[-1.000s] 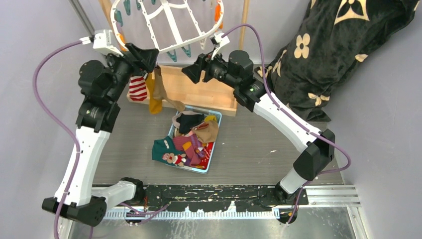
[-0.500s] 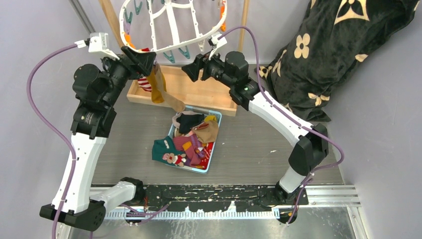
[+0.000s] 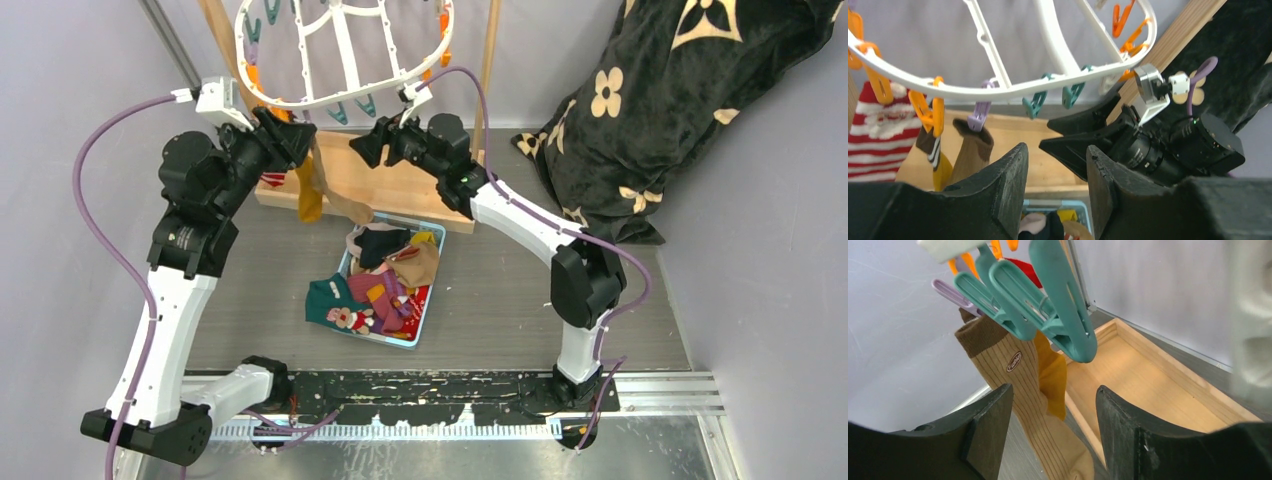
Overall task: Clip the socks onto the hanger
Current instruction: Clamp the sock onto the hanger, then open the clamp at the hanger.
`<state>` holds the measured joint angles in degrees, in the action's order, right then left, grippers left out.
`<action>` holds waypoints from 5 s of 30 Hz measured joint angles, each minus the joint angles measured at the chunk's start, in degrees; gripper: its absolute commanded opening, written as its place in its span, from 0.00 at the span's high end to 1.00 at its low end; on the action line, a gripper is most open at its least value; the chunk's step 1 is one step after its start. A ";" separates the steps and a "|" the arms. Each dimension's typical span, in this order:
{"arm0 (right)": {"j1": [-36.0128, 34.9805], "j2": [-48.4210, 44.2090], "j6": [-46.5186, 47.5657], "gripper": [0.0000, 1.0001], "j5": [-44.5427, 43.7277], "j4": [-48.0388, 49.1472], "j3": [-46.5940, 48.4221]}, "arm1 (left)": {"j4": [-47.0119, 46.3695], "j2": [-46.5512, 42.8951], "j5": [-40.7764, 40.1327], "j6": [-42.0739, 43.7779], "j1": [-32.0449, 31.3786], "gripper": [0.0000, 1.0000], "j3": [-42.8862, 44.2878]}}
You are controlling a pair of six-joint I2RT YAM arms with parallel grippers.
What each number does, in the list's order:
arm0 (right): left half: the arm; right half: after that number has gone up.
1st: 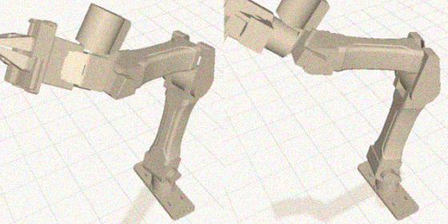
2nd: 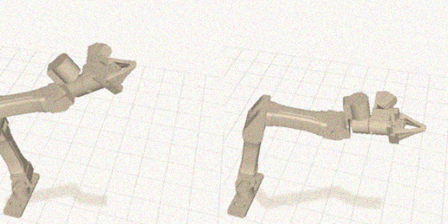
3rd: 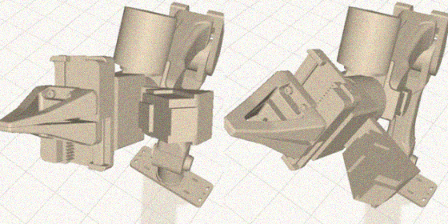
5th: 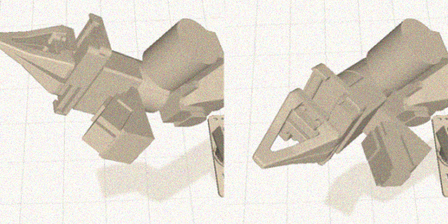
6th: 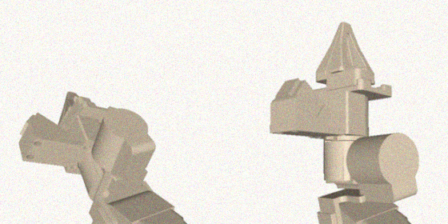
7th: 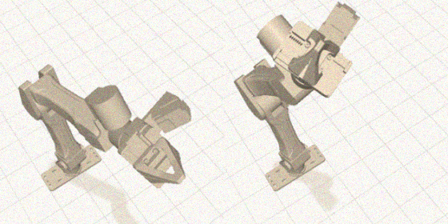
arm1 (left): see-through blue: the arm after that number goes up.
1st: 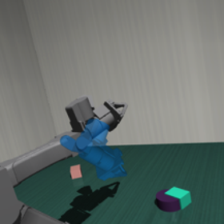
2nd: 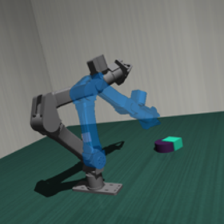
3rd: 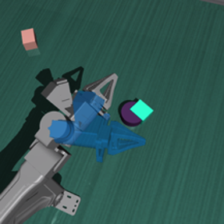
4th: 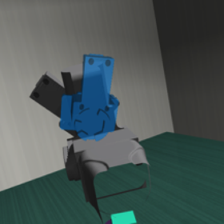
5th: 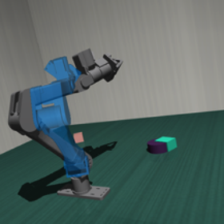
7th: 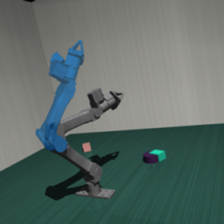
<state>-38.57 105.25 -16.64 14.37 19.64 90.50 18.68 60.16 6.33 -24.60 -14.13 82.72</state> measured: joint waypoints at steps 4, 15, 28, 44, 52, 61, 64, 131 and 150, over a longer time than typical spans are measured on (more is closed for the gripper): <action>-0.76 1.77 -0.02 0.32 -0.83 3.19 -0.09 | 0.90 -0.26 1.11 -0.26 0.00 0.53 -2.54; -1.79 3.30 -0.04 0.31 -5.20 20.15 -2.43 | 0.87 -0.31 1.90 -0.94 0.00 0.53 -4.31; -1.79 8.81 0.44 0.42 -6.19 26.36 -1.90 | 0.87 -0.31 1.86 -0.92 -0.24 0.53 -4.31; -2.25 8.79 1.49 0.72 -4.96 29.83 -1.57 | 0.87 -0.31 1.81 -1.86 -0.50 0.52 -4.31; -4.55 7.67 3.56 0.78 -5.01 29.40 -1.62 | -0.61 -0.31 1.64 -2.60 -1.25 0.38 -5.44; -7.41 4.09 6.49 0.79 -5.38 29.42 -1.79 | -4.70 3.45 1.07 -4.52 -2.03 0.38 -6.01; -7.72 3.65 7.15 0.79 -6.12 29.09 -1.79 | -5.46 5.75 0.96 -5.01 -2.01 0.42 -4.66; -1.31 4.02 3.37 0.52 -2.36 23.89 0.61 | -8.98 7.08 -11.34 1.33 -2.25 0.44 -1.51; -2.56 4.02 3.52 0.90 1.38 23.52 2.08 | -8.26 7.08 -11.32 1.29 -2.25 0.36 -1.07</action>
<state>-41.12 109.27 -13.13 15.75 43.16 92.58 10.41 67.24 -4.99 -23.31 -16.38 81.65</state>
